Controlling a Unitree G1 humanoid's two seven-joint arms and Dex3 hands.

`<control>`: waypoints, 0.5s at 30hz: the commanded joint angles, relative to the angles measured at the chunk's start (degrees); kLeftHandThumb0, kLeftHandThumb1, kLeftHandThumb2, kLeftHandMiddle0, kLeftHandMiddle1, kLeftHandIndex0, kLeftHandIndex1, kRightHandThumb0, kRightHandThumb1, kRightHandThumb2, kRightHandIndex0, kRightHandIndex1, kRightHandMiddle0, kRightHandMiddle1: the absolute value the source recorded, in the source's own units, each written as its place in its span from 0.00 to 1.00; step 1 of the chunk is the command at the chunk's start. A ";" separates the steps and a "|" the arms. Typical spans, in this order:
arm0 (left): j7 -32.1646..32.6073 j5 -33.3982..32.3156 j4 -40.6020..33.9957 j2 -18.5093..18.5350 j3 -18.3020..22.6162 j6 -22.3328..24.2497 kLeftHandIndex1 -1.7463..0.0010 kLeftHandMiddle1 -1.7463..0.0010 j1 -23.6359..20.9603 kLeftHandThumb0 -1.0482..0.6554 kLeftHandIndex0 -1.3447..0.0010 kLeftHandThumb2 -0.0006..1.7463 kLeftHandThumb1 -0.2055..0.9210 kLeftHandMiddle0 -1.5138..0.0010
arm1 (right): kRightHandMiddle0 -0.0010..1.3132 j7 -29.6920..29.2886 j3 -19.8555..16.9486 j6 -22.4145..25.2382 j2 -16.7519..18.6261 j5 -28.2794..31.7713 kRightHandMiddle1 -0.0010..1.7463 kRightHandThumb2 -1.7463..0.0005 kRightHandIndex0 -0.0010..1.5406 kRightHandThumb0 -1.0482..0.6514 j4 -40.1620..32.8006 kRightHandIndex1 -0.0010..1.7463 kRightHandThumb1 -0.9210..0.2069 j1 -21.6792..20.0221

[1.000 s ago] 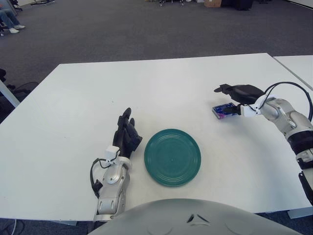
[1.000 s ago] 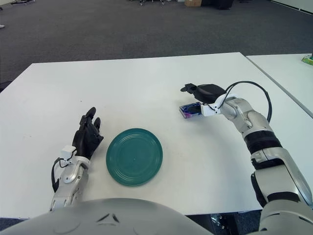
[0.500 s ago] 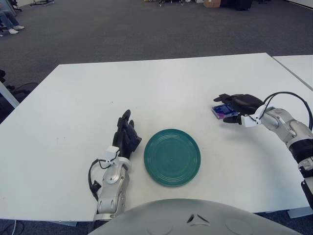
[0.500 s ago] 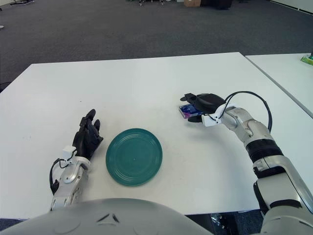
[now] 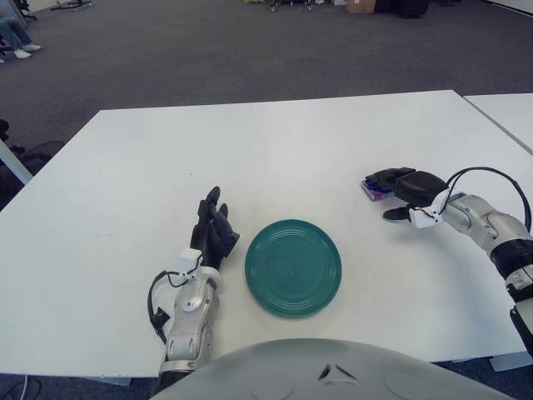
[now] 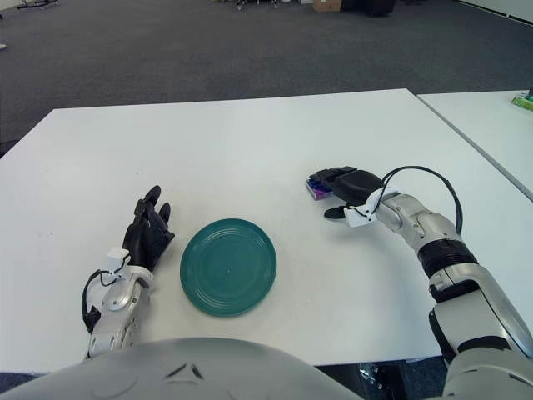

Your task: Put the gum into the plate.

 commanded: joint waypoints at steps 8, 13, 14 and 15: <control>-0.51 0.26 0.00 -0.05 -0.24 -1.02 0.73 1.00 -0.67 0.09 1.00 0.58 1.00 0.84 | 0.00 -2.68 3.61 2.50 3.01 -2.49 0.20 0.65 0.14 0.13 5.56 0.00 0.00 -5.05; -0.48 0.53 -0.44 -0.11 -0.60 -0.75 0.74 1.00 -0.53 0.09 1.00 0.59 1.00 0.84 | 0.00 -4.35 5.12 2.86 3.91 -3.55 0.20 0.64 0.14 0.13 8.26 0.00 0.00 -7.27; -0.49 0.56 -0.53 -0.11 -0.69 -0.72 0.74 1.00 -0.50 0.08 1.00 0.59 1.00 0.84 | 0.00 -4.69 5.39 2.87 4.06 -3.72 0.20 0.64 0.14 0.13 8.76 0.00 0.00 -7.67; -0.52 0.57 -0.58 -0.11 -0.76 -0.72 0.74 1.00 -0.48 0.08 1.00 0.59 1.00 0.84 | 0.00 -4.98 5.63 2.86 4.18 -3.81 0.19 0.63 0.13 0.13 9.21 0.00 0.00 -8.01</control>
